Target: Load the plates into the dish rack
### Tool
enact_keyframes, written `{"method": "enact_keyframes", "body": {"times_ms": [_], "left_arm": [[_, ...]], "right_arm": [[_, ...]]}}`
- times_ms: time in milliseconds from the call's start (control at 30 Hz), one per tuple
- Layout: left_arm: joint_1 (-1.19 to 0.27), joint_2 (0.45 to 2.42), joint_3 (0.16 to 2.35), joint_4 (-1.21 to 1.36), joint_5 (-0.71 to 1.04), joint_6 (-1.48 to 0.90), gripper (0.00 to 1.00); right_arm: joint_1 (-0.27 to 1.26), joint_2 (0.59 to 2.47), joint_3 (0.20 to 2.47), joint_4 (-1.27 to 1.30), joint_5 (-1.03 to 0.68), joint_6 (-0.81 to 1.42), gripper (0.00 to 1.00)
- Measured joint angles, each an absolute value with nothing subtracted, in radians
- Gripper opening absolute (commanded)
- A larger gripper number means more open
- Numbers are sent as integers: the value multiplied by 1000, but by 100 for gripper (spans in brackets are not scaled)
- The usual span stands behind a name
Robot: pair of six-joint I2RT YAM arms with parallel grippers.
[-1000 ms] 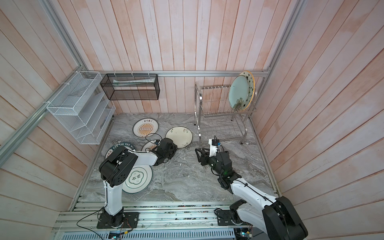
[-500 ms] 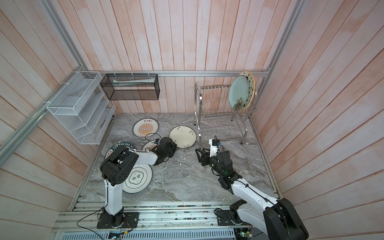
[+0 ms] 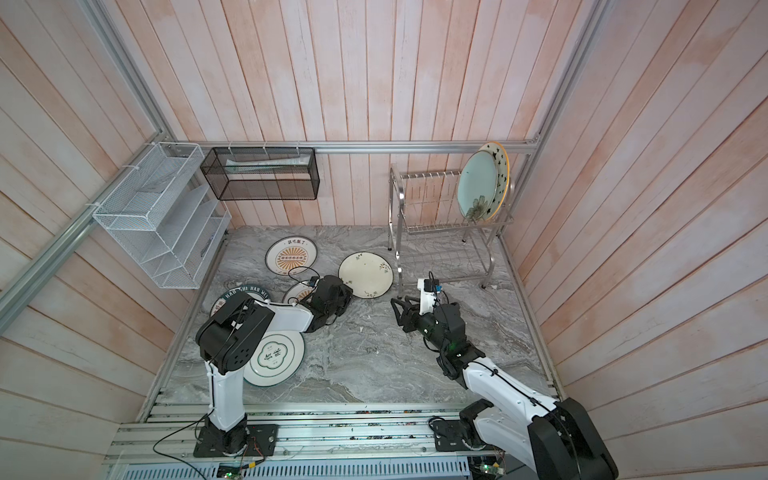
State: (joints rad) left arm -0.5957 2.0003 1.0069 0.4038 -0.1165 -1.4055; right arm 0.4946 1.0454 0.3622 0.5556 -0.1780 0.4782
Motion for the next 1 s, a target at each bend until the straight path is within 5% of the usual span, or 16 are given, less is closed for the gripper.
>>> {"method": "enact_keyframes", "body": {"times_ms": [1000], "left_arm": [[-412,1708,868,162,156,-937,0]], "right_arm": [[509,1148,438,542,-178,517,52]]}}
